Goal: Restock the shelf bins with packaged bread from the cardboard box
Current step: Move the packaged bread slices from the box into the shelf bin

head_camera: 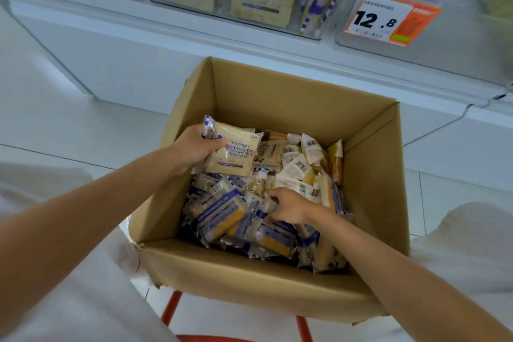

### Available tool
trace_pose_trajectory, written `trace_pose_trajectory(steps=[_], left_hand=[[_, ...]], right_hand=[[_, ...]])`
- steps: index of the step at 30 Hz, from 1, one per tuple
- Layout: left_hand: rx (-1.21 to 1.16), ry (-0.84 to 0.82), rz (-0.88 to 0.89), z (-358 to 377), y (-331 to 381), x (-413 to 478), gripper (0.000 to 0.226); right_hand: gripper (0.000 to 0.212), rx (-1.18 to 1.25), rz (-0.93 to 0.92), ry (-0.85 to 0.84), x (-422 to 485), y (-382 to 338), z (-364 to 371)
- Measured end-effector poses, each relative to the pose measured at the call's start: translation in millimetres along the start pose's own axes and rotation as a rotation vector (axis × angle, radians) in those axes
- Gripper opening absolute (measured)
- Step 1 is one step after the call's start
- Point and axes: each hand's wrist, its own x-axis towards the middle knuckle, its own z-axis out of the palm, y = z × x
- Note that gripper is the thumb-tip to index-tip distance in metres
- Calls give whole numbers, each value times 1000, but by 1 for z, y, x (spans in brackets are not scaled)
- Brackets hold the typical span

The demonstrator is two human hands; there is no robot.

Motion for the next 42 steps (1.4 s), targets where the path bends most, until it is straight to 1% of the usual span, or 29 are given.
trace_pose_trajectory(steps=[1,3,4,6,8,9,10,11,12,13,14,16,17,19,20,21,22,23,24,25,26,28,29,33,36,37,39,40,42], left_hand=[[-3,5,-2,1,0,0,3],[-3,18,-2,3,-1,1,6],[-4,27,-7,5,0,3,10],[-24,70,-26,7,0,5,21],[-53,99,-41,11,5,5,26],[-97,79,-45,14,8,5,26],[-184,34,-61,17,12,4,28],[-293,-40,-94,20,19,2,36],[-390,-122,-128,23,25,0,48],[-447,-197,-143,25,30,-1,59],[-461,-244,-135,27,31,-1,63],[-441,-226,-108,30,31,-2,49],[-463,-186,-114,29,29,0,40],[-536,-165,-142,28,24,4,34],[-559,-194,-135,28,23,6,34],[-552,-233,-112,28,24,7,35],[-528,-274,-84,27,26,7,36],[-499,-316,-49,27,28,6,38],[-476,-350,-19,25,29,6,40],[-456,-364,5,23,30,7,42],[-427,-352,26,21,30,7,46],[-322,-264,90,17,34,5,60],[-253,-212,140,16,37,3,63],[-99,-57,304,-1,64,-9,40],[-4,3,385,-27,100,-17,55],[3,30,436,-38,114,-19,55],[-20,118,546,-66,141,-18,44],[-32,192,593,-82,153,-15,40],[-20,379,682,-117,176,-2,33]], right_hand=[[25,60,-22,14,-2,1,-5],[32,224,-48,57,-9,0,-26],[30,283,-61,116,-16,-5,-40],[31,290,-94,374,-29,-18,-68],[32,278,-142,752,-40,-33,-86],[30,291,-172,891,-46,-43,-89],[27,308,-220,947,-52,-53,-88],[24,309,-274,899,-56,-63,-84],[27,293,-325,773,-59,-72,-77],[37,253,-354,617,-59,-79,-70],[46,211,-375,474,-58,-84,-63],[48,255,-418,328,-53,-87,-58],[45,343,-427,334,-51,-89,-58],[45,508,-366,506,-48,-90,-61],[52,556,-286,620,-44,-87,-65],[66,585,-194,692,-42,-85,-71],[83,615,-113,703,-38,-82,-76],[97,648,-72,666,-36,-79,-81],[102,685,-67,610,-32,-74,-86],[98,737,-88,548,-31,-72,-91],[87,797,-119,493,-31,-71,-94],[65,893,-171,454,-34,-74,-99],[59,907,-207,455,-38,-77,-101],[56,782,-358,444,-61,-101,-120],[48,789,-406,540,-78,-130,-148],[48,792,-424,598,-83,-142,-159],[55,803,-438,690,-86,-167,-186],[64,810,-440,731,-86,-183,-199],[94,796,-434,804,-84,-214,-224]])
